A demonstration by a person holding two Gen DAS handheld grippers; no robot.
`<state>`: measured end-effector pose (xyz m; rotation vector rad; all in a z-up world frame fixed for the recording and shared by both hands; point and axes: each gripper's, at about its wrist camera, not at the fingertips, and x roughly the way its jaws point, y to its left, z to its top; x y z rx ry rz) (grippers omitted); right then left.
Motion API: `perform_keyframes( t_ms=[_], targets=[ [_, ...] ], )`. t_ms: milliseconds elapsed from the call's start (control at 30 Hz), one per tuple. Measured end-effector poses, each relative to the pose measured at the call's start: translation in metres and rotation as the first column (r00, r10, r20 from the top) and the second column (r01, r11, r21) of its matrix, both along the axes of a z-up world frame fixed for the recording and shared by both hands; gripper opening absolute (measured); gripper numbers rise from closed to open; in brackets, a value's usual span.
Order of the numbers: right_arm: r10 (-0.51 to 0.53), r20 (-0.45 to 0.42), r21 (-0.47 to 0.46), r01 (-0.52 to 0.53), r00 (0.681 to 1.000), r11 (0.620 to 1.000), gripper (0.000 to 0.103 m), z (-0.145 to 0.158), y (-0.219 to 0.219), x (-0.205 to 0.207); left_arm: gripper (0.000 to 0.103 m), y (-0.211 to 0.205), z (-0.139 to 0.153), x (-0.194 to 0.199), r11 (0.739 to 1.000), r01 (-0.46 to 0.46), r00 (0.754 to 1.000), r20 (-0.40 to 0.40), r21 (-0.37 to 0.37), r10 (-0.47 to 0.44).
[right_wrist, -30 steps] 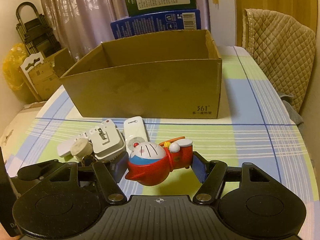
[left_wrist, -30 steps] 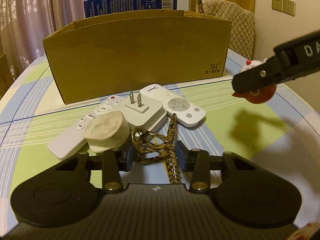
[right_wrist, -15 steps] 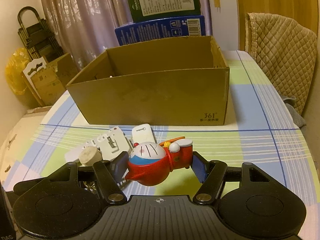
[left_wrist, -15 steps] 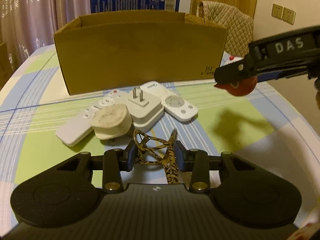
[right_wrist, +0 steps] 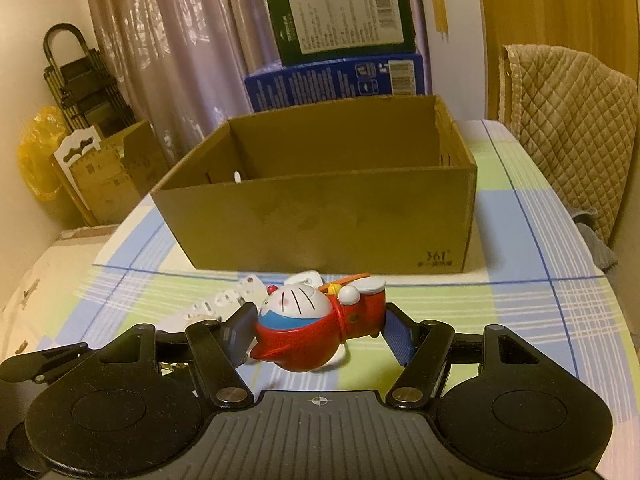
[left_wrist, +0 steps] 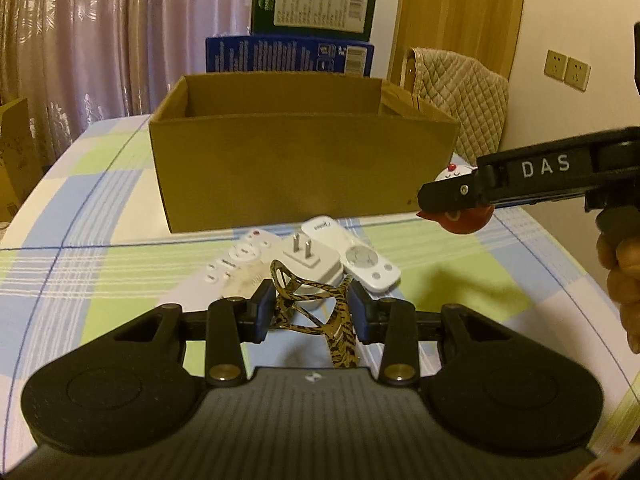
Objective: Organize rigid objects
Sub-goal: 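Carry the lanyard with the left gripper into the box while the right gripper carries the figure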
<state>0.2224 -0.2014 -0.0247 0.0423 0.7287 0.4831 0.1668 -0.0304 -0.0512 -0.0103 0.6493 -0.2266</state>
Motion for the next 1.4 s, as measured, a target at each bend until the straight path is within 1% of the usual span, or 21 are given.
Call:
perform_keyframes(
  t_ms=[233,333,500,600,767,867,1000,1167,1333,1400],
  targets=[
    [-0.034,0.081,0.017,0.033,0.996,0.999,0.064,0.024,0.006,0.003,0.034,0.015,0.031,0.01,0.999,-0.039,0.998,0.051,-0.033,0.04],
    [-0.054,0.1,0.034,0.051,0.994,0.998,0.064,0.032,0.01,0.009,0.034,0.026,0.044,0.02,0.997,-0.06,0.995,0.073,-0.049,0.064],
    [-0.063,0.156,0.036,0.058,0.986,0.998,0.064,0.043,0.022,0.016,0.034,0.04,0.066,0.043,0.996,-0.08,0.989,0.118,-0.038,0.084],
    [-0.083,0.172,0.048,0.076,0.982,0.996,0.064,0.045,0.026,0.023,0.034,0.047,0.077,0.06,0.995,-0.09,0.986,0.139,-0.047,0.096],
    [-0.115,0.205,0.054,0.106,0.972,0.993,0.064,0.051,0.029,0.04,0.034,0.048,0.091,0.09,0.995,-0.081,0.982,0.168,-0.052,0.089],
    [-0.143,0.211,0.056,0.134,0.967,0.989,0.064,0.05,0.028,0.055,0.034,0.047,0.093,0.106,0.996,-0.069,0.981,0.175,-0.057,0.078],
    [-0.174,0.215,0.044,0.169,0.961,0.985,0.064,0.046,0.026,0.077,0.034,0.048,0.093,0.133,0.996,-0.062,0.984,0.165,-0.071,0.073],
    [-0.223,0.194,0.049,0.218,0.955,0.975,0.064,0.038,0.022,0.105,0.034,0.05,0.088,0.165,0.994,-0.065,0.986,0.148,-0.09,0.078],
    [-0.236,0.191,0.04,0.233,0.953,0.972,0.064,0.031,0.025,0.126,0.034,0.05,0.08,0.192,0.994,-0.059,0.99,0.124,-0.095,0.07],
    [-0.234,0.191,0.031,0.232,0.953,0.972,0.064,0.027,0.028,0.133,0.034,0.05,0.077,0.201,0.995,-0.058,0.991,0.117,-0.084,0.068]
  ],
)
